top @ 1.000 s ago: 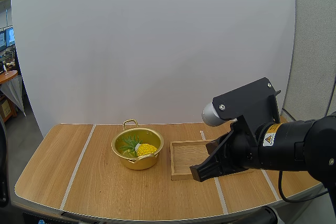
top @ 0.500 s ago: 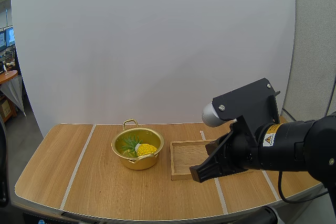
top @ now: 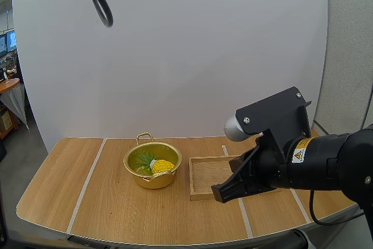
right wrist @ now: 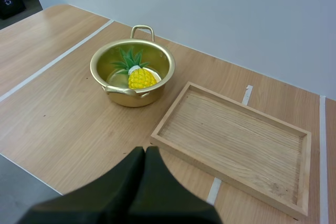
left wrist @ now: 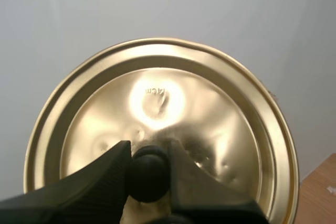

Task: Open the pot, put the pineapple inside, and close it

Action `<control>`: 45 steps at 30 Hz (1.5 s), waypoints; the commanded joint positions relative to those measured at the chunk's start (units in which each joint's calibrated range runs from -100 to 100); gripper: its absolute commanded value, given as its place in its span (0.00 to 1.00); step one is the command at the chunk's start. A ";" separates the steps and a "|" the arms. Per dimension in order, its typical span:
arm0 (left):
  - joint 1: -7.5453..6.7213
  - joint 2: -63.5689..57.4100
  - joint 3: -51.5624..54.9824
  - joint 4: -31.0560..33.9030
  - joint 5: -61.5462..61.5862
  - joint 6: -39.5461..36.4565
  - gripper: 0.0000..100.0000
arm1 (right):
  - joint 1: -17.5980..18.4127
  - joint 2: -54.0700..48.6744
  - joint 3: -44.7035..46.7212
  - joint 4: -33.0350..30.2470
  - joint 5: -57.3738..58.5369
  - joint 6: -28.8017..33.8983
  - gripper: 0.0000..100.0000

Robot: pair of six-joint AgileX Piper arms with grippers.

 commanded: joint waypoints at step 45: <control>-0.22 10.91 68.87 -6.78 -32.81 17.43 0.00 | -0.19 -0.47 0.09 -0.52 1.12 -1.72 0.00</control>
